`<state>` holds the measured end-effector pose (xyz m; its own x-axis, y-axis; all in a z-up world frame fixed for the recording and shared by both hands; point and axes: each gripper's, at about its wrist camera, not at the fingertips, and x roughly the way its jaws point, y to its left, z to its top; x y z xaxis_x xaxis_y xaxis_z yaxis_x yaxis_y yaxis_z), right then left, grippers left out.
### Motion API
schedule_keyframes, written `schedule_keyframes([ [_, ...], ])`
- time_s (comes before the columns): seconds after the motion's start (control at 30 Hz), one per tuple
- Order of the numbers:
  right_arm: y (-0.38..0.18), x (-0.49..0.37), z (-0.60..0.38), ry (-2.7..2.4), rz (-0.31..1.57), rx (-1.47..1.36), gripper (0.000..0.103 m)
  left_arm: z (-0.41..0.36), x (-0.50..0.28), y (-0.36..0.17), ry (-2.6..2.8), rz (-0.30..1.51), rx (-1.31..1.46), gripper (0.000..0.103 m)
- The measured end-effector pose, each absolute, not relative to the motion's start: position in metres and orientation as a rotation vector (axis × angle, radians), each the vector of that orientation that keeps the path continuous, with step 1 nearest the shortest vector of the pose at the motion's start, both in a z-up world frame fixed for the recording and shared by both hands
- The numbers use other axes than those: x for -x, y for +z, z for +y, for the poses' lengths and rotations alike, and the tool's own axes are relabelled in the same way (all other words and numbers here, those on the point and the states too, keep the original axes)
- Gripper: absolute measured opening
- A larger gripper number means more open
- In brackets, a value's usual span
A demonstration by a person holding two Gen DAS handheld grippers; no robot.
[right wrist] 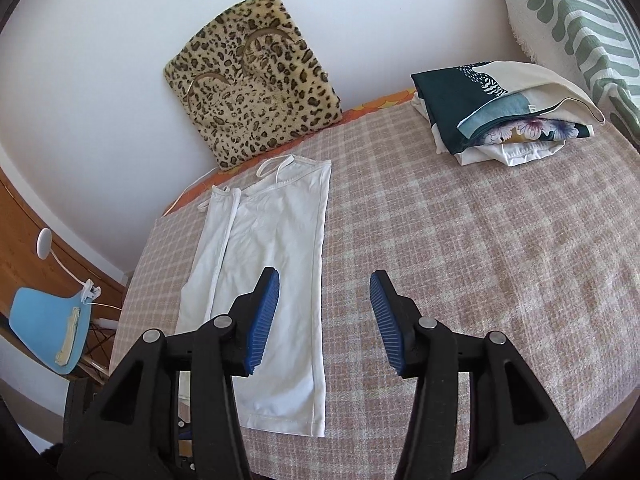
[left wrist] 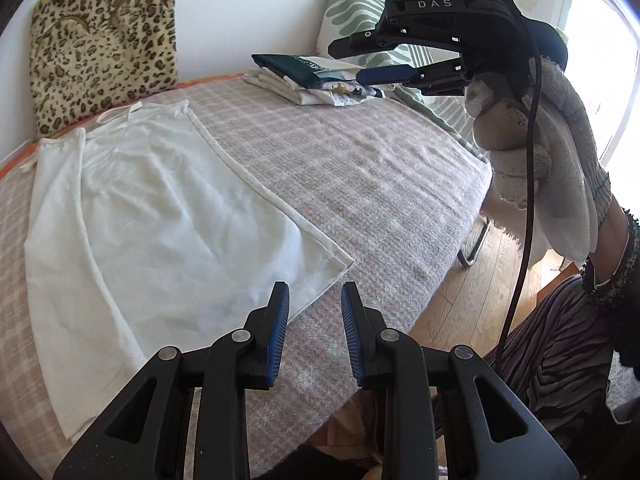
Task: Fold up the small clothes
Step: 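Move the left tool to the camisole's other side edge, then grasp the other side edge with the left tool while the right tool grasps near the straps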
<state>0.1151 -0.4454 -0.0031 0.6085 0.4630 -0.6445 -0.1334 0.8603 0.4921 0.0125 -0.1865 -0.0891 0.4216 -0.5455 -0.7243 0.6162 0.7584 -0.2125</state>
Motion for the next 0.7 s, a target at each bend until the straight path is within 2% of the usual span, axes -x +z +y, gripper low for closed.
schedule_keyframes([
  [0.4, -0.019, -0.123, -0.484, 0.341, 0.888, -0.49, 0.05, -0.249, -0.025, -0.119, -0.664, 0.906, -0.254, 0.025],
  [0.6, -0.019, -0.143, -0.476, 0.387, 0.913, -0.458, 0.05, -0.25, -0.035, -0.121, -0.635, 0.898, -0.207, 0.027],
  [0.63, -0.02, -0.15, -0.473, 0.4, 0.919, -0.447, 0.05, -0.25, -0.037, -0.122, -0.632, 0.901, -0.196, 0.026],
  [0.67, -0.021, -0.159, -0.469, 0.409, 0.925, -0.436, 0.05, -0.248, -0.038, -0.123, -0.62, 0.898, -0.185, 0.017],
  [0.7, -0.023, -0.169, -0.465, 0.421, 0.934, -0.423, 0.05, -0.246, -0.04, -0.124, -0.609, 0.897, -0.174, 0.013],
])
